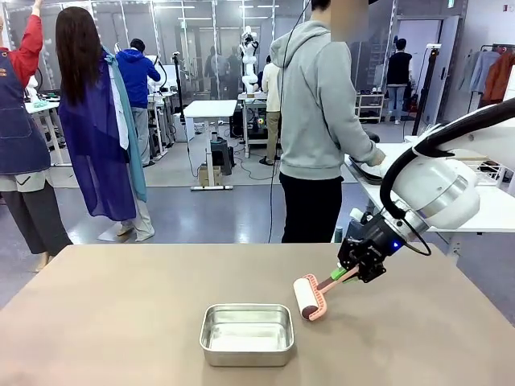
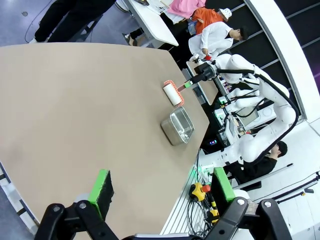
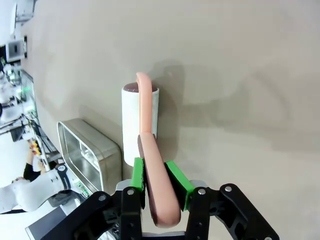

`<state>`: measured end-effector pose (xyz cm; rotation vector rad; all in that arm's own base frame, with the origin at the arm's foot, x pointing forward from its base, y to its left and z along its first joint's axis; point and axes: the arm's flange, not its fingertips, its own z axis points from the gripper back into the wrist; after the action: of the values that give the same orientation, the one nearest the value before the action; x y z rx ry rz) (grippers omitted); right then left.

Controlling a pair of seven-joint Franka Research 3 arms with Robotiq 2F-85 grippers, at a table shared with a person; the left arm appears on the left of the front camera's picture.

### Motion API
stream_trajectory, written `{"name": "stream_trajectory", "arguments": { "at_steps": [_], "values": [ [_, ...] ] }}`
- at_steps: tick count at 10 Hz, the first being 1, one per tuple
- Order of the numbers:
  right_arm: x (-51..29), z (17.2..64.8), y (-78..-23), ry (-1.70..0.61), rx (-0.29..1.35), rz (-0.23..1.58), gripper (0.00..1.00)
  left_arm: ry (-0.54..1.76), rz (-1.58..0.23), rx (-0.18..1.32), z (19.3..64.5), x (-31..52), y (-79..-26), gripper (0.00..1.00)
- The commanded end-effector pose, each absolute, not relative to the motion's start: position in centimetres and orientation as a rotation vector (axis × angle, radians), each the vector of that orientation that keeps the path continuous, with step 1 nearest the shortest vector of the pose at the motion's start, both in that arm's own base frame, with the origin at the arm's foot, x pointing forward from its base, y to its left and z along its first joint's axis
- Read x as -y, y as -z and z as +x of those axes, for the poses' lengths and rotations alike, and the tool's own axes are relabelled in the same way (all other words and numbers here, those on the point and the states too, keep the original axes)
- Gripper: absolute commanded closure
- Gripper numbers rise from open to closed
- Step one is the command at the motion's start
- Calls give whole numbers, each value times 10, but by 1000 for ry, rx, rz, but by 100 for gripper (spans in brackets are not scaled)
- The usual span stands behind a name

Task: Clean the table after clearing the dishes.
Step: When the right (or left) Handle tray is removed, use the right hand (or left hand) to clean the right (or left) side of the table with the Lint Roller.

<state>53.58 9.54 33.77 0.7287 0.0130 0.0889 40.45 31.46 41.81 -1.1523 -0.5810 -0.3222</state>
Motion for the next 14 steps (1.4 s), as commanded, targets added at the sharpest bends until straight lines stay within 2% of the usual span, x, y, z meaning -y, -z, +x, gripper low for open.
{"name": "stream_trajectory", "arguments": {
  "at_steps": [1, 7, 9, 14],
  "values": [
    [-63, 532, -324, -14, 10, 674, 77, 300, -1138, 581, 401, -312, -421, 0],
    [28, 513, -361, 95, 153, 351, 77, 300, -1138, 581, 401, -312, -421, 0],
    [40, 509, -378, 58, 134, 241, 77, 300, -1138, 581, 401, -312, -421, 0],
    [50, 504, -420, 117, 221, -5, 77, 300, -1138, 581, 401, -312, -421, 0]
  ]
}}
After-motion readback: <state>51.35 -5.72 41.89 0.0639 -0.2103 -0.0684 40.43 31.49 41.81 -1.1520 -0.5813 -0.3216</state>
